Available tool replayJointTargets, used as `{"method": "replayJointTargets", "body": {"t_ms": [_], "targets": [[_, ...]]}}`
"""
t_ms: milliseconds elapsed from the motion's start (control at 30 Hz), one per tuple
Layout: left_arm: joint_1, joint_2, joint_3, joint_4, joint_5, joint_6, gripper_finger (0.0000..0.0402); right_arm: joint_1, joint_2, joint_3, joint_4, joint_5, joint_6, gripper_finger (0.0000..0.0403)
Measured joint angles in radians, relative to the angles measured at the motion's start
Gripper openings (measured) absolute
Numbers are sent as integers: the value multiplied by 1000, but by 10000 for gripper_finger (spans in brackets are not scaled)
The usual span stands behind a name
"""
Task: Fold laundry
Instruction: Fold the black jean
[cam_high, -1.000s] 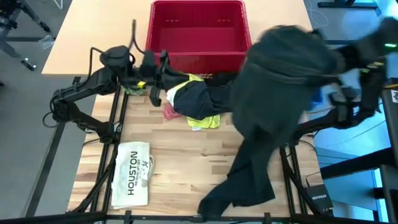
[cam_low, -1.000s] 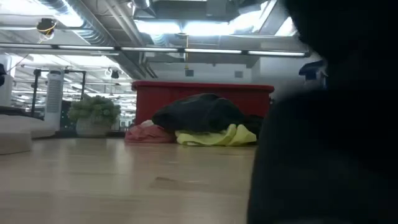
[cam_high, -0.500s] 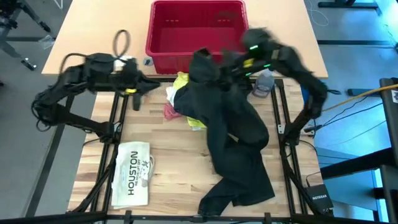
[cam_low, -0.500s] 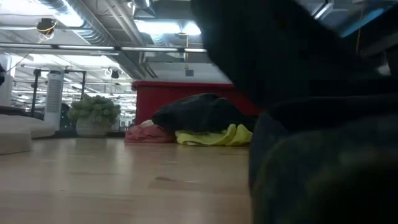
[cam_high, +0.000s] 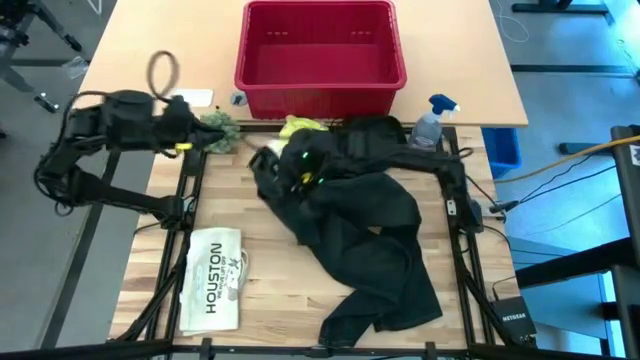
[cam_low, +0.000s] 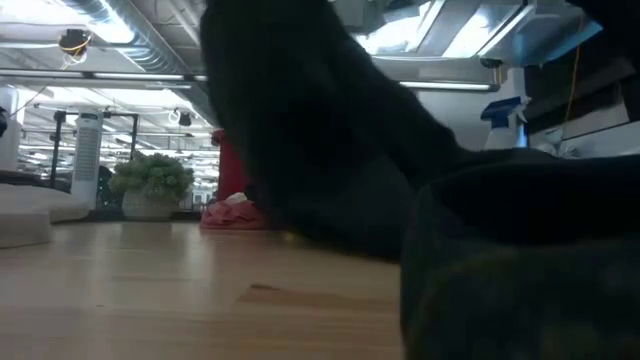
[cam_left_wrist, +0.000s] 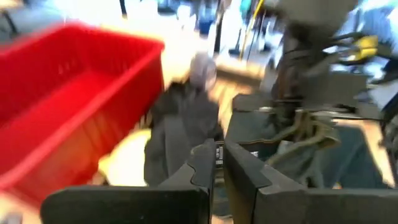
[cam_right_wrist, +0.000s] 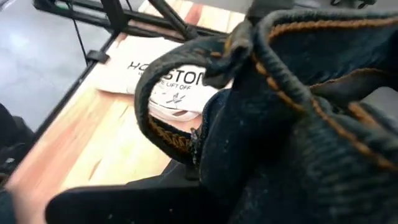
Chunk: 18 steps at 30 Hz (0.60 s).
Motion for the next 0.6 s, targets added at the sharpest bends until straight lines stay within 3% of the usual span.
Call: {"method": "replayJointTargets", "body": {"t_ms": [133, 300, 433, 600], "targets": [[0, 23, -69, -38, 39, -66, 21, 35, 66, 0, 7, 7, 5, 26], [0, 24, -282, 31, 161, -102, 21, 76, 111, 0, -34, -5, 7, 26], [0, 26, -436, 49, 199, -196, 23, 102, 114, 0, -46, 38, 3, 26], [0, 9, -520, 117, 322, -287, 55, 108, 114, 1, -55, 55, 3, 26]]}}
